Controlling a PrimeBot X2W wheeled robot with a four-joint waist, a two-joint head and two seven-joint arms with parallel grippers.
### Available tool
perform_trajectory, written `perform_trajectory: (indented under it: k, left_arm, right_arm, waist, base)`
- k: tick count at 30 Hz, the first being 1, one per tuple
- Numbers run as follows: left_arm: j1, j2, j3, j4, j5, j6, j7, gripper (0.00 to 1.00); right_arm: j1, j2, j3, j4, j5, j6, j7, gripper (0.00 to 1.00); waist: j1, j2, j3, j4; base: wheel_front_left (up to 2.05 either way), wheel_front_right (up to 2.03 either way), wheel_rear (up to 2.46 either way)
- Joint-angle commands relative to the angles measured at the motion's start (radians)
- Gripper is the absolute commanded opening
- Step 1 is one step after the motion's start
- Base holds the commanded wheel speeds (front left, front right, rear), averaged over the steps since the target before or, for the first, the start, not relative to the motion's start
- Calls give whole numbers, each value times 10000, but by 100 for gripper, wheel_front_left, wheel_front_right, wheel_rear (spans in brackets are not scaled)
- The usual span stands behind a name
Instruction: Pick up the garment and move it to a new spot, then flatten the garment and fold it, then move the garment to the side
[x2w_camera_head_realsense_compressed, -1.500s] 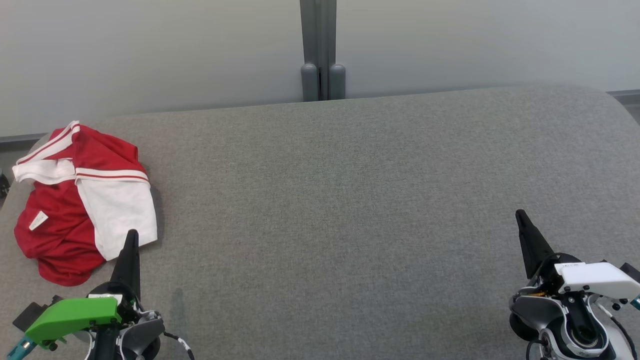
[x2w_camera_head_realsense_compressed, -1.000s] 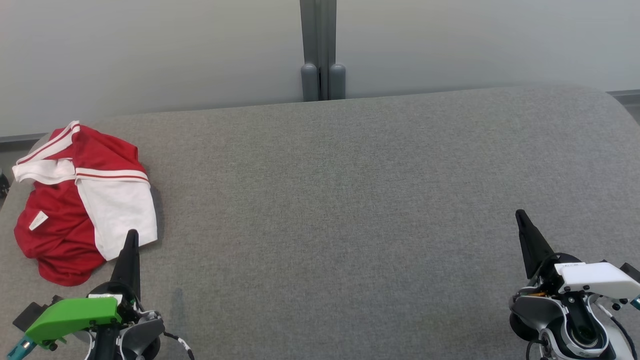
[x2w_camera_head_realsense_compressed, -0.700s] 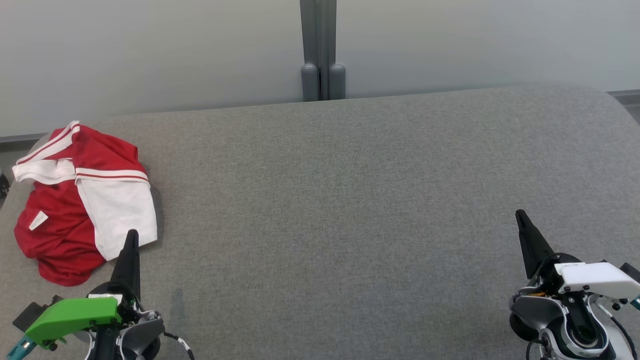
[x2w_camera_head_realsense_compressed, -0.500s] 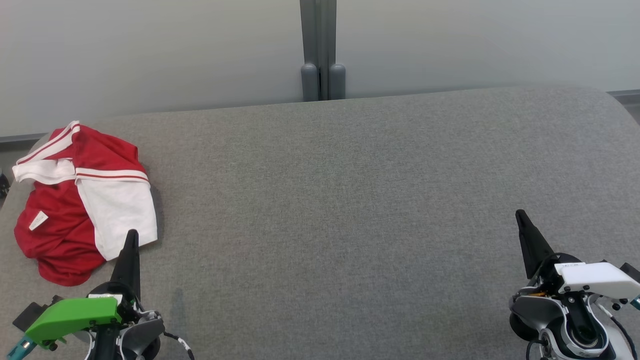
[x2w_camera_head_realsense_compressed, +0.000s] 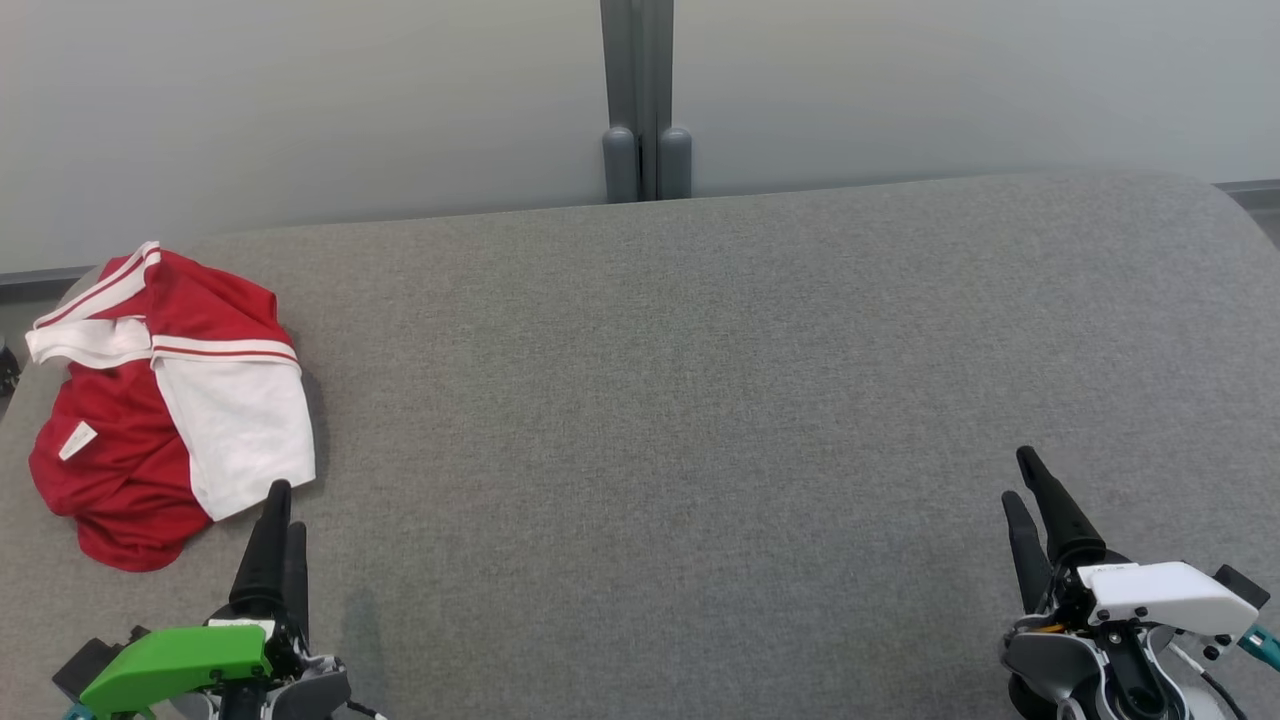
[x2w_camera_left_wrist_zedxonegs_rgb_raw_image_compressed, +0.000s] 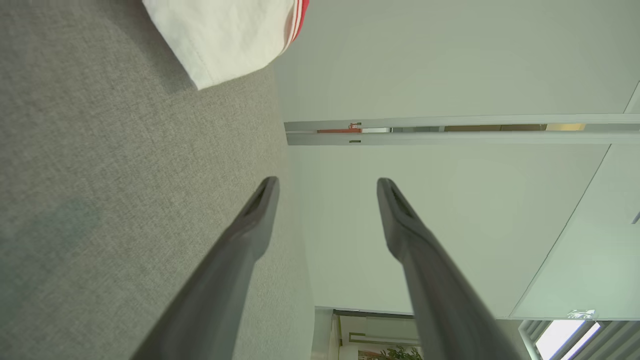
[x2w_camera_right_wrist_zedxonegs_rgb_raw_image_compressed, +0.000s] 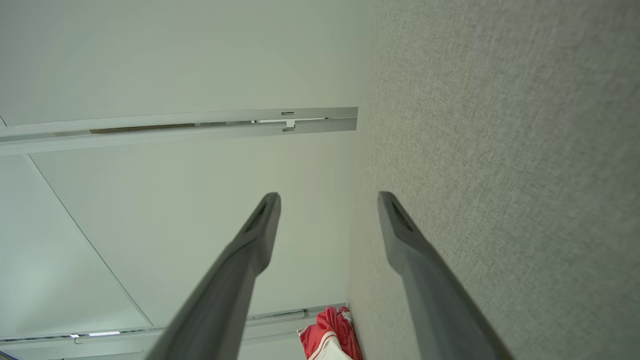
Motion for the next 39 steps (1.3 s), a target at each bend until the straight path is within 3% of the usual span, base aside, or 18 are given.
perform_trajectory:
  k: [1,17,39]
  left_arm:
    - [-97,44,-50,-253,393,-16,-114,100]
    - [133,65,-601,-1060,4432,262,-832,100]
    - [600,89,-1307,-1735,7874,582,-1625,100]
  right_arm:
    - [-203,-48,81,-213,-341,19,-137,100]
    - [-74,-66,756,-849,-4478,22,-855,100]
    - [212,-96,1842,-1039,-8240,26,-1651,100]
  waist:
    - [0,0,0,8]
    - [0,0,-15,128]
    - [0,0,-183,295]
  base:
    - [0,0,0]
    - [0,0,0]
    - [0,0,0]
